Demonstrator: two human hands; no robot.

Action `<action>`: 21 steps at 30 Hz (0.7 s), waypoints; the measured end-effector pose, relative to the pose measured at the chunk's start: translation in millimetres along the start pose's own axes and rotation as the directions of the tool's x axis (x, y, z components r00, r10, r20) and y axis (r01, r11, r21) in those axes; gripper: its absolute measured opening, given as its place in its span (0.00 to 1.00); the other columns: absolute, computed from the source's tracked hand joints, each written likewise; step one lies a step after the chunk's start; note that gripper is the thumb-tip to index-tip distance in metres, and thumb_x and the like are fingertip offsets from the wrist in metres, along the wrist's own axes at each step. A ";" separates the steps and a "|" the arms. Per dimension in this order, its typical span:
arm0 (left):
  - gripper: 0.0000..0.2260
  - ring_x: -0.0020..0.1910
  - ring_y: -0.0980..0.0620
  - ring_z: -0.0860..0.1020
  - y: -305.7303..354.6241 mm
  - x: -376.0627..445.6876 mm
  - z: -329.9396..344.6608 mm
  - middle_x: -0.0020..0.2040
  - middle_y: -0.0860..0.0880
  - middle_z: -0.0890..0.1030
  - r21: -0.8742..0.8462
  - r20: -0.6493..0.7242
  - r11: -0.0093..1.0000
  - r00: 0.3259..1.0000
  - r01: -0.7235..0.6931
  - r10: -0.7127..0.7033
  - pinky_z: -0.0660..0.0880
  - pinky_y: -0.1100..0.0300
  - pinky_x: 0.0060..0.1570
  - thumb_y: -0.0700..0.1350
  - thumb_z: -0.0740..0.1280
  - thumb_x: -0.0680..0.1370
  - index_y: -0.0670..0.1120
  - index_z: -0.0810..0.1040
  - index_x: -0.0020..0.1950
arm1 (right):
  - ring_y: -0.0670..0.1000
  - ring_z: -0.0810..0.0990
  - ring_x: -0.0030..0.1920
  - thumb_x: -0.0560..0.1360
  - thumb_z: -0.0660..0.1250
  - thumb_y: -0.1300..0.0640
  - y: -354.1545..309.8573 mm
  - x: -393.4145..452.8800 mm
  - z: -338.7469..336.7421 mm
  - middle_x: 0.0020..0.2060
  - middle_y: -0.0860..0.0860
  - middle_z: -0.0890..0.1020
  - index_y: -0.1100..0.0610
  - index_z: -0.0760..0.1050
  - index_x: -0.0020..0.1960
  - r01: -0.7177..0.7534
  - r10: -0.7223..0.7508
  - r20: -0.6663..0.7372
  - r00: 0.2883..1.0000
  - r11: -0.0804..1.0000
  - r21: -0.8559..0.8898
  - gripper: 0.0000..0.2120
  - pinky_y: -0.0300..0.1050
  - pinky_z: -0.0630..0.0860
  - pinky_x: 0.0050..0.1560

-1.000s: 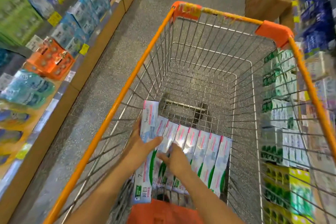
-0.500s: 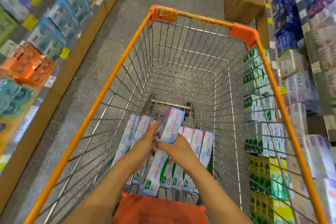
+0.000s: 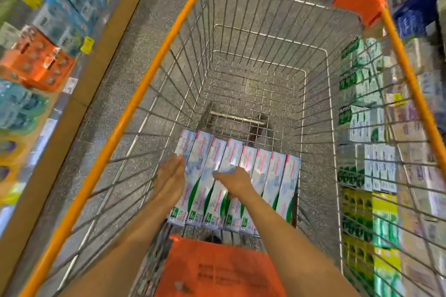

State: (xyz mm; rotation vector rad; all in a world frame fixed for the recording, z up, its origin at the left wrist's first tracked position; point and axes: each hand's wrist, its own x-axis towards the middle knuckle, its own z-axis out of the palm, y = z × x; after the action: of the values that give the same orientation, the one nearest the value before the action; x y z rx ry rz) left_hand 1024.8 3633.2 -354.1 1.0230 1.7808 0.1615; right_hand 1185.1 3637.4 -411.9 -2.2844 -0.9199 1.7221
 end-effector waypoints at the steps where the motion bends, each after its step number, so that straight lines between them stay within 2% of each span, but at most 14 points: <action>1: 0.23 0.77 0.51 0.49 -0.3 0.1 -0.2 0.78 0.49 0.51 0.001 0.012 1.000 1.000 -0.011 0.011 0.45 0.55 0.73 0.55 0.43 0.83 0.51 0.51 0.78 | 0.47 0.69 0.24 0.72 0.72 0.51 0.0 1.1 2.1 0.21 0.48 0.69 0.55 0.63 0.30 -0.006 0.006 -0.002 1.000 1.000 0.002 0.21 0.43 0.73 0.28; 6: 0.24 0.77 0.53 0.46 2.4 -4.7 0.6 0.78 0.55 0.49 -0.039 0.083 0.999 0.997 -0.007 0.010 0.43 0.51 0.75 0.59 0.41 0.82 0.55 0.48 0.77 | 0.48 0.67 0.26 0.71 0.73 0.53 1.5 2.0 0.8 0.27 0.51 0.68 0.55 0.62 0.32 0.023 -0.024 -0.030 0.999 0.999 -0.043 0.20 0.42 0.69 0.28; 10: 0.29 0.76 0.50 0.53 14.5 -19.8 -0.7 0.77 0.53 0.55 -0.075 0.118 0.997 0.993 0.022 -0.013 0.51 0.47 0.74 0.64 0.41 0.79 0.55 0.53 0.77 | 0.47 0.67 0.29 0.73 0.71 0.56 4.2 -9.8 -6.7 0.32 0.54 0.70 0.56 0.63 0.34 0.059 -0.058 0.018 0.998 0.992 -0.107 0.18 0.42 0.68 0.34; 12: 0.30 0.75 0.48 0.56 29.5 -32.2 -5.3 0.76 0.51 0.58 -0.111 0.134 0.992 0.990 0.051 -0.036 0.53 0.48 0.74 0.65 0.41 0.78 0.53 0.55 0.77 | 0.49 0.72 0.34 0.75 0.69 0.54 -6.0 -32.5 -20.9 0.43 0.60 0.76 0.60 0.71 0.45 0.098 -0.098 0.006 0.995 0.986 -0.135 0.10 0.42 0.69 0.38; 13: 0.29 0.75 0.47 0.58 39.3 -42.2 -9.5 0.76 0.49 0.60 -0.122 0.131 0.991 0.991 0.057 -0.041 0.53 0.48 0.73 0.63 0.42 0.80 0.52 0.56 0.77 | 0.53 0.76 0.41 0.76 0.68 0.53 -13.3 -45.3 -30.7 0.50 0.63 0.77 0.64 0.73 0.57 0.126 -0.130 -0.026 0.991 0.983 -0.132 0.16 0.44 0.71 0.42; 14: 0.28 0.75 0.46 0.59 51.9 -52.1 -15.0 0.76 0.48 0.61 -0.126 0.127 0.991 0.991 0.046 -0.030 0.54 0.48 0.73 0.62 0.43 0.80 0.51 0.57 0.77 | 0.56 0.78 0.49 0.76 0.67 0.53 -22.5 -60.8 -43.0 0.57 0.64 0.77 0.66 0.69 0.64 0.164 -0.176 -0.076 0.981 0.975 -0.148 0.23 0.46 0.73 0.47; 16: 0.28 0.73 0.45 0.61 85.7 -76.7 -28.2 0.75 0.46 0.63 -0.147 0.143 0.989 0.988 -0.031 0.052 0.56 0.46 0.73 0.61 0.44 0.80 0.49 0.60 0.76 | 0.57 0.78 0.56 0.76 0.67 0.52 -47.7 -103.6 -73.1 0.63 0.60 0.75 0.65 0.65 0.69 0.269 -0.301 -0.165 0.939 0.944 -0.190 0.27 0.44 0.73 0.51; 18: 0.30 0.71 0.44 0.65 128.3 -107.9 -43.2 0.72 0.46 0.67 -0.164 0.127 0.976 0.978 -0.146 0.168 0.59 0.46 0.71 0.64 0.46 0.79 0.49 0.65 0.73 | 0.55 0.78 0.54 0.75 0.68 0.52 -72.4 -154.6 -109.6 0.62 0.59 0.76 0.63 0.69 0.67 0.368 -0.433 -0.259 0.864 0.892 -0.262 0.24 0.39 0.68 0.46; 19: 0.31 0.69 0.44 0.68 149.8 -124.3 -49.9 0.70 0.47 0.70 -0.176 0.116 0.964 0.968 -0.199 0.221 0.61 0.46 0.70 0.67 0.47 0.77 0.50 0.68 0.71 | 0.55 0.77 0.56 0.75 0.69 0.53 -82.2 -184.3 -129.4 0.62 0.58 0.76 0.62 0.70 0.67 0.403 -0.482 -0.319 0.816 0.870 -0.285 0.24 0.40 0.67 0.46; 21: 0.26 0.63 0.45 0.72 195.9 -164.9 -57.8 0.65 0.49 0.74 -0.200 0.096 0.927 0.935 -0.318 0.341 0.65 0.49 0.65 0.66 0.49 0.77 0.53 0.72 0.66 | 0.56 0.75 0.61 0.74 0.70 0.54 -94.5 -252.0 -169.6 0.63 0.58 0.75 0.61 0.69 0.68 0.458 -0.548 -0.429 0.718 0.836 -0.302 0.26 0.43 0.68 0.56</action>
State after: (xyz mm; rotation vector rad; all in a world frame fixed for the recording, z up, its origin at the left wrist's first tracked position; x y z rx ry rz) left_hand 1105.1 3660.5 -105.7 1.1671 1.4375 0.4501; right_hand 1262.6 3618.7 -103.9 -2.1166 -1.4316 0.7873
